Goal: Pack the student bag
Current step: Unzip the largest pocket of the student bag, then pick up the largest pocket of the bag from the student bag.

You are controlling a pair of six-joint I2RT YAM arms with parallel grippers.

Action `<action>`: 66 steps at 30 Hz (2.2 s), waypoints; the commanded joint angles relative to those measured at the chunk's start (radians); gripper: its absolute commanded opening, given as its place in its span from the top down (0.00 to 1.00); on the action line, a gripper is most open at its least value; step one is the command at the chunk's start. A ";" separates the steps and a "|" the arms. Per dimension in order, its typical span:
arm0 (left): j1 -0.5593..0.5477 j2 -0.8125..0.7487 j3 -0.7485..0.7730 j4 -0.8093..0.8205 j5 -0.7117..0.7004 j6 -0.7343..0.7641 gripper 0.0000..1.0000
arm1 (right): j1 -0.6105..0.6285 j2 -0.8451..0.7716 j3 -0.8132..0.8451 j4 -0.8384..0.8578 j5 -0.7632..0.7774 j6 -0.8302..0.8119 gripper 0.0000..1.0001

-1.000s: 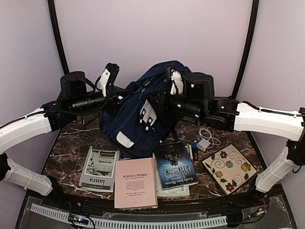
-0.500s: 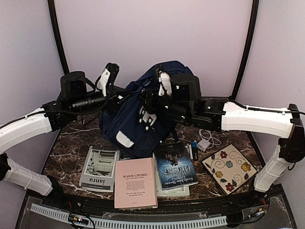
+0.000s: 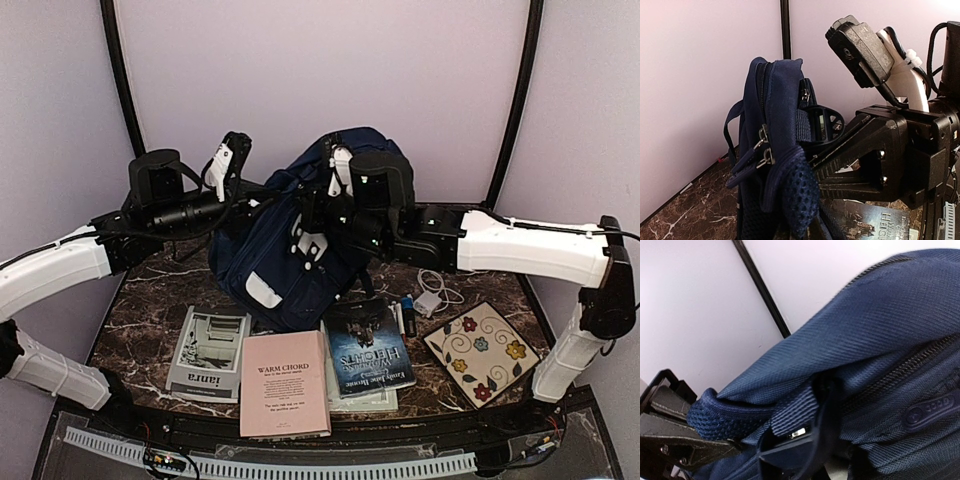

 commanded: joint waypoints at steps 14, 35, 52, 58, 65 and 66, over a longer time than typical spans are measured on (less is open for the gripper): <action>-0.015 -0.072 -0.028 -0.021 -0.019 0.180 1.00 | -0.207 -0.178 -0.053 -0.167 -0.325 -0.094 1.00; -0.015 -0.108 -0.067 0.041 -0.002 0.191 1.00 | -0.408 -0.350 -0.033 -0.379 -0.639 -0.236 1.00; -0.015 -0.103 -0.059 0.050 0.047 0.177 1.00 | -0.226 -0.130 0.185 -0.428 -0.516 -0.138 0.57; -0.015 -0.096 -0.058 0.061 0.068 0.176 1.00 | -0.226 -0.102 0.167 -0.427 -0.533 -0.108 0.61; -0.016 -0.092 -0.054 0.071 0.080 0.174 1.00 | -0.226 -0.082 0.120 -0.361 -0.549 -0.059 0.74; -0.015 -0.093 -0.053 0.072 0.081 0.173 1.00 | -0.226 -0.076 0.117 -0.359 -0.536 -0.049 0.73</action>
